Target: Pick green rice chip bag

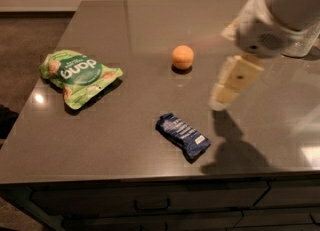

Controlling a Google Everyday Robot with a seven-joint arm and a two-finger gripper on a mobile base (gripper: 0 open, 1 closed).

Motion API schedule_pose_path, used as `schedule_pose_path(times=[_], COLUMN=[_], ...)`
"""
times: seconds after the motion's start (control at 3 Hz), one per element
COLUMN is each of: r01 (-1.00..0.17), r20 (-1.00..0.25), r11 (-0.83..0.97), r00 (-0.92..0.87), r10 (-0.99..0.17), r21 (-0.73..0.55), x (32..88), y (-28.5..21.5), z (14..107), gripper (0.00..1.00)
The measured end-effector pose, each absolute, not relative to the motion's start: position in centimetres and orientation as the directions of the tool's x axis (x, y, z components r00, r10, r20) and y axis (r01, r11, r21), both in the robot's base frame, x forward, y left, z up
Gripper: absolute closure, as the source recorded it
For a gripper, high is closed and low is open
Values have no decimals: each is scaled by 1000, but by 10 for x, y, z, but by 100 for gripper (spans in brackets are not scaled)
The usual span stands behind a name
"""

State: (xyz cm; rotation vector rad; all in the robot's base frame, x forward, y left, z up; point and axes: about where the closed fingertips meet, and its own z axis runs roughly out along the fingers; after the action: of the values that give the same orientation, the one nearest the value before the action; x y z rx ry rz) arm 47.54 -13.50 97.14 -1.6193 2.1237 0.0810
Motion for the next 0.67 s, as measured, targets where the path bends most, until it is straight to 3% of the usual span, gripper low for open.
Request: schedule_pose_path(times=[0.67], r01=[-913], r20=[-478], r11=[356], r00=[-225], r10=[-849], r21=[-202], x=[530], y=[-52], z=[955], gripper=[0])
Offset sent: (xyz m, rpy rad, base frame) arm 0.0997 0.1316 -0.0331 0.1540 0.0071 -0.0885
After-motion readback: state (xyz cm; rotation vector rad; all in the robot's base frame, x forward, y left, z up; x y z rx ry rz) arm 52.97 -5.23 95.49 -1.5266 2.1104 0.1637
